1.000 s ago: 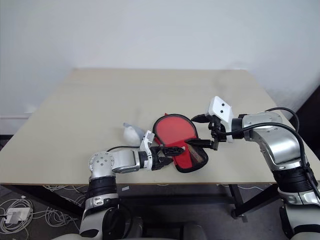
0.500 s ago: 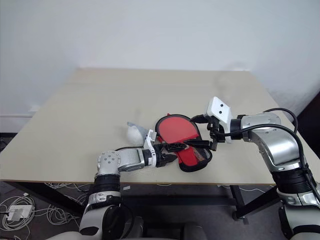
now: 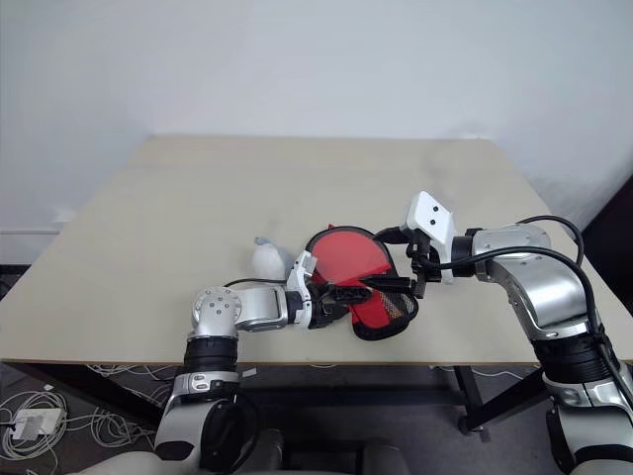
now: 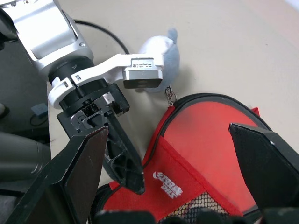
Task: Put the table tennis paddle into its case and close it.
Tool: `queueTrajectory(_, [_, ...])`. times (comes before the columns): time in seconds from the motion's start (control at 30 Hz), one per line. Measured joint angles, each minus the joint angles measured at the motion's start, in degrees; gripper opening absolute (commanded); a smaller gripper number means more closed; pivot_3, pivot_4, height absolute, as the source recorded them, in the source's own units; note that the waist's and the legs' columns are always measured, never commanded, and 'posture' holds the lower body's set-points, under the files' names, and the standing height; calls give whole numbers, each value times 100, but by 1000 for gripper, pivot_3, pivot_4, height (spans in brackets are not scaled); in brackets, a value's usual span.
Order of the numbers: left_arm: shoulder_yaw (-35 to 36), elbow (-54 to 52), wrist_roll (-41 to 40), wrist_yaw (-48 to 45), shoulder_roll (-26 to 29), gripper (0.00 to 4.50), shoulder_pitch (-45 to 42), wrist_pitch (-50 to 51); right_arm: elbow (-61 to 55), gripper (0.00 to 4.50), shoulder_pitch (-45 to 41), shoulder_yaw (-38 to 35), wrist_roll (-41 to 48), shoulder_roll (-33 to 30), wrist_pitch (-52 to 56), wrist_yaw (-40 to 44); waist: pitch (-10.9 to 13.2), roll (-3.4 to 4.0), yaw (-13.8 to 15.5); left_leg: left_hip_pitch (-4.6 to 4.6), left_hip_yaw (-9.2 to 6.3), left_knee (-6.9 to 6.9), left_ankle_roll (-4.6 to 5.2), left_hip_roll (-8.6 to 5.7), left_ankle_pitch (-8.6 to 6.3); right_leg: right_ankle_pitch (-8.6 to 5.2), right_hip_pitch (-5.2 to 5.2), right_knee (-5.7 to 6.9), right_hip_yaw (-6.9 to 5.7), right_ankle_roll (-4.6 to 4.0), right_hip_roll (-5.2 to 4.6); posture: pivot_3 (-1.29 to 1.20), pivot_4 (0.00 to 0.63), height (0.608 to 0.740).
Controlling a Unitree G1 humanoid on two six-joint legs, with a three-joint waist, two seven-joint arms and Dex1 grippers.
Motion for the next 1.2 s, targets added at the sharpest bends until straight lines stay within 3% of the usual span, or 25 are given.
queueTrajectory(0.1, [-14, 24, 66, -27, 55, 3926, -16, 24, 0, 4500, 0, 0, 0, 2, 13, -13, 0, 0, -25, 2, 0, -2, 0, 0, 0, -1, 0, 0, 0, 1, 0, 0, 0, 684])
queueTrajectory(0.47, [60, 336, 411, -106, 297, 42, -57, 70, -71, 4500, -1, 0, 2, 42, 77, -53, 0, -1, -115, -3, 0, -14, 0, 0, -1, -5, -1, -6, 3, 7, 0, 0, 0, 684])
queueTrajectory(0.7, [-91, 282, 540, -335, 392, 42, -51, 89, -78, 4500, -20, 1, 4, 91, 116, -61, 0, -1, -116, 0, 0, -17, 0, 0, -1, -5, -2, -9, 2, 7, 0, 0, 0, 684])
queueTrajectory(0.97, [-386, -525, 501, -795, 732, 42, 280, 511, -129, 4500, -20, 3, 6, 129, 154, -97, 2, -1, -120, -14, 1, -33, 0, 1, -1, -6, -12, -13, 7, 8, 1, 0, 0, 684])
queueTrajectory(1.2, [-866, -1301, -865, -562, 1277, 42, 863, 924, -212, 4500, -7, 3, 11, 138, 166, -97, 8, -2, -112, -24, 0, -38, 0, 1, -1, -6, -19, -21, 9, 9, 0, 0, 0, 684])
